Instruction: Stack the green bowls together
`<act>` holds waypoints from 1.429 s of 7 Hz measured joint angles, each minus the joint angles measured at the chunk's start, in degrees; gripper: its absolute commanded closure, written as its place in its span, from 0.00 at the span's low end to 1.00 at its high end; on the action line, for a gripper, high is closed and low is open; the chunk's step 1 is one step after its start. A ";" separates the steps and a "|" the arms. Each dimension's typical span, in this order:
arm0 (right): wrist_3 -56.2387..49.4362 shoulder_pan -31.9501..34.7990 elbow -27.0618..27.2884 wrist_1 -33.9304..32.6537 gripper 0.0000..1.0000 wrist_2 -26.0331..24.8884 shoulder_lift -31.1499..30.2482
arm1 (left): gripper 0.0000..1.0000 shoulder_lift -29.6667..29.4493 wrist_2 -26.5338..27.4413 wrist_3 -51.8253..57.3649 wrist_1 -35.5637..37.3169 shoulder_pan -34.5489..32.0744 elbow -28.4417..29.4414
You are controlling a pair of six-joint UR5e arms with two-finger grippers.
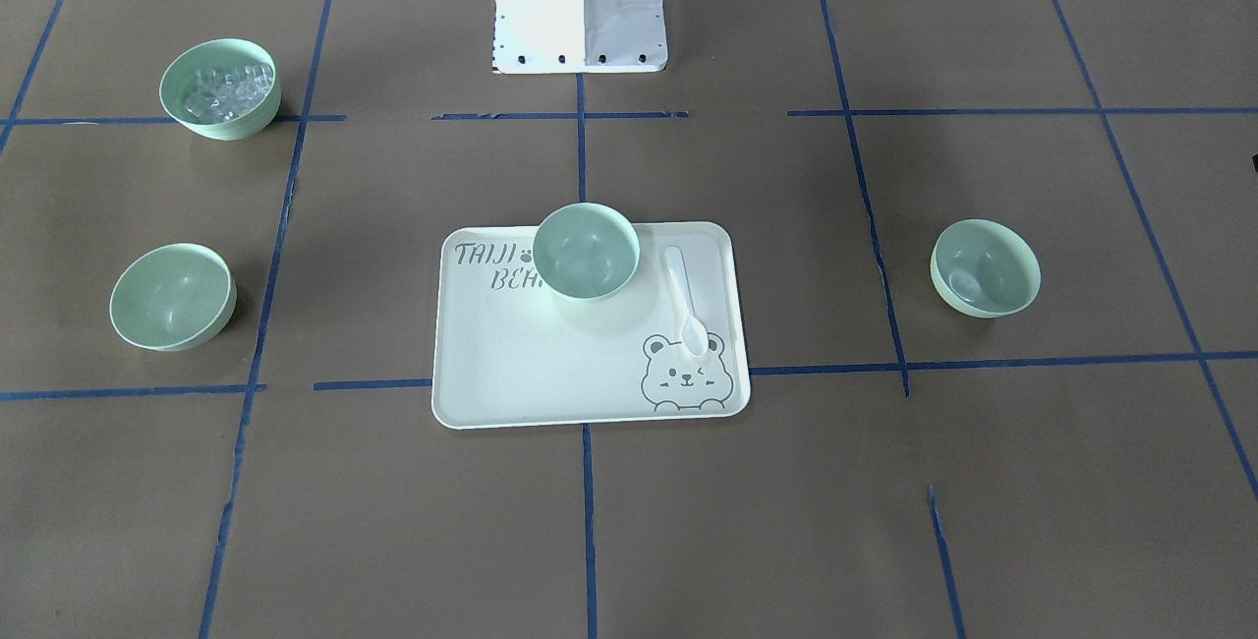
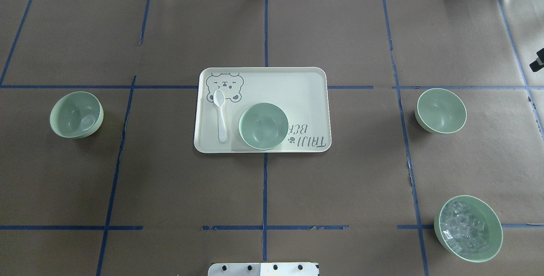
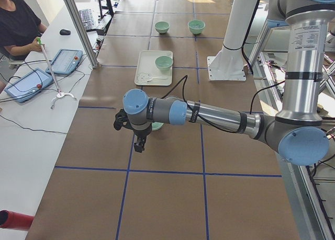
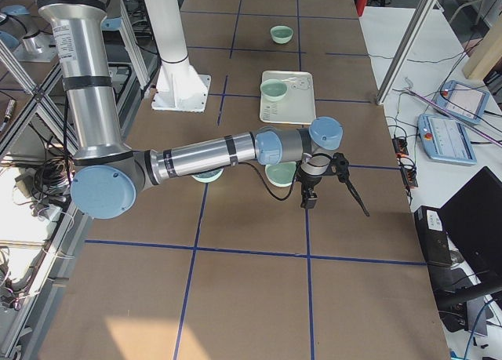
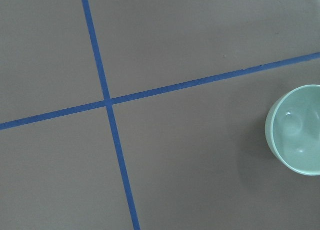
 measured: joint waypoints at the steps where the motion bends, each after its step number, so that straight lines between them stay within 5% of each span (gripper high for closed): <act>1: 0.27 -1.34 -0.95 2.26 0.00 0.47 -0.04 | 0.00 -0.05 -0.03 0.25 -1.31 0.13 0.47; 4: 18.31 -9.67 -5.38 20.15 0.00 1.91 -0.13 | 0.00 0.47 -0.39 0.53 -4.50 0.40 0.35; 6: 36.35 -17.58 -5.93 34.19 0.01 -3.40 -2.22 | 0.00 0.47 -0.86 0.52 -4.68 0.43 0.06; 7: 40.34 -20.02 -6.21 37.80 0.21 -5.57 -3.47 | 0.00 0.41 -0.93 0.52 -4.70 0.43 -0.01; 8: 41.83 -21.20 -6.91 39.24 0.99 -6.63 -4.05 | 0.00 0.39 -0.96 0.48 -4.75 0.44 -0.17; 10: 42.72 -21.96 -8.38 39.95 1.00 -7.08 -3.90 | 0.00 0.45 -0.94 0.22 -4.86 0.44 -0.61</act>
